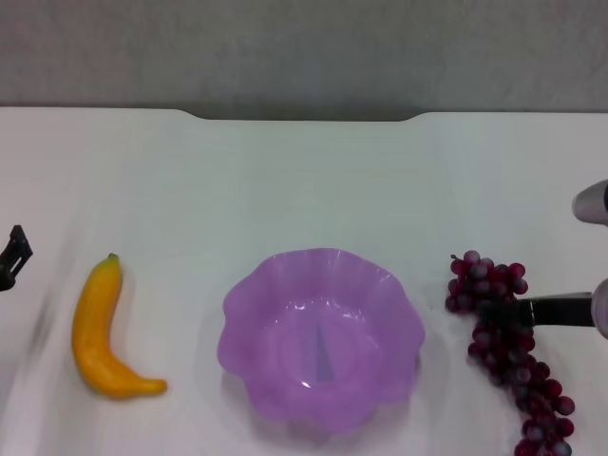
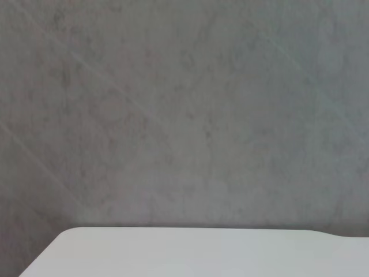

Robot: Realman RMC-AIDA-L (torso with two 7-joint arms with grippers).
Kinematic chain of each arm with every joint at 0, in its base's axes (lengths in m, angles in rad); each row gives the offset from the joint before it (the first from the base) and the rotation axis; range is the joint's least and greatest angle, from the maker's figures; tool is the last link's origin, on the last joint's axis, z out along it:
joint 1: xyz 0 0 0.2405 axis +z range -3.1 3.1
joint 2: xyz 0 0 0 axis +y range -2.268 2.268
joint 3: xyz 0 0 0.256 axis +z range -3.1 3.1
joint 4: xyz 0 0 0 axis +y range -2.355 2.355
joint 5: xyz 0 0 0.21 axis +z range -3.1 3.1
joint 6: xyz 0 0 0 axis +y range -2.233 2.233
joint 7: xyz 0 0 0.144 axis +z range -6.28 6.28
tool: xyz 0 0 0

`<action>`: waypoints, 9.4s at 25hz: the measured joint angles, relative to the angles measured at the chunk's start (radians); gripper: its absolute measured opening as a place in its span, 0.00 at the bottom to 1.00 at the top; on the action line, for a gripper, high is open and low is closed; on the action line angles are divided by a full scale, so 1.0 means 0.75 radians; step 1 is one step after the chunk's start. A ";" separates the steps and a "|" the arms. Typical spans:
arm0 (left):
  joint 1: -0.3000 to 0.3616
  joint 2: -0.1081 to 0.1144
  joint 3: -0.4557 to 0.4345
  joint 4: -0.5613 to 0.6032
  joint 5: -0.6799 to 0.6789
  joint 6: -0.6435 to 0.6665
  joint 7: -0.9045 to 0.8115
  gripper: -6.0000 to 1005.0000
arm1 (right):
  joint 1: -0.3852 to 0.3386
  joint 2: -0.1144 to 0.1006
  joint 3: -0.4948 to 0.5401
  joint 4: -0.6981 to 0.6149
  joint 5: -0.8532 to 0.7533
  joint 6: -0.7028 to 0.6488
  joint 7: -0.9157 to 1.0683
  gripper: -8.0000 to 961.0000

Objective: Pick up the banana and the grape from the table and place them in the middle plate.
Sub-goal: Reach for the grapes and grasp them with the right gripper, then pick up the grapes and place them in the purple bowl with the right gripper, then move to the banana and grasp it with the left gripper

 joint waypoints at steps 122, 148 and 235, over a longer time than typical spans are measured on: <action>-0.006 -0.002 0.011 0.001 0.000 -0.025 0.001 0.85 | -0.174 -0.004 -0.771 -0.051 0.040 -1.721 -0.221 0.27; -0.037 -0.005 0.014 -0.002 0.004 -0.062 -0.007 0.85 | 0.052 0.008 -1.020 -0.335 0.000 -1.585 -0.005 0.26; 0.029 0.010 0.187 -0.280 0.031 -0.217 -0.228 0.83 | -0.020 0.019 -1.051 -0.989 0.012 -2.466 0.207 0.92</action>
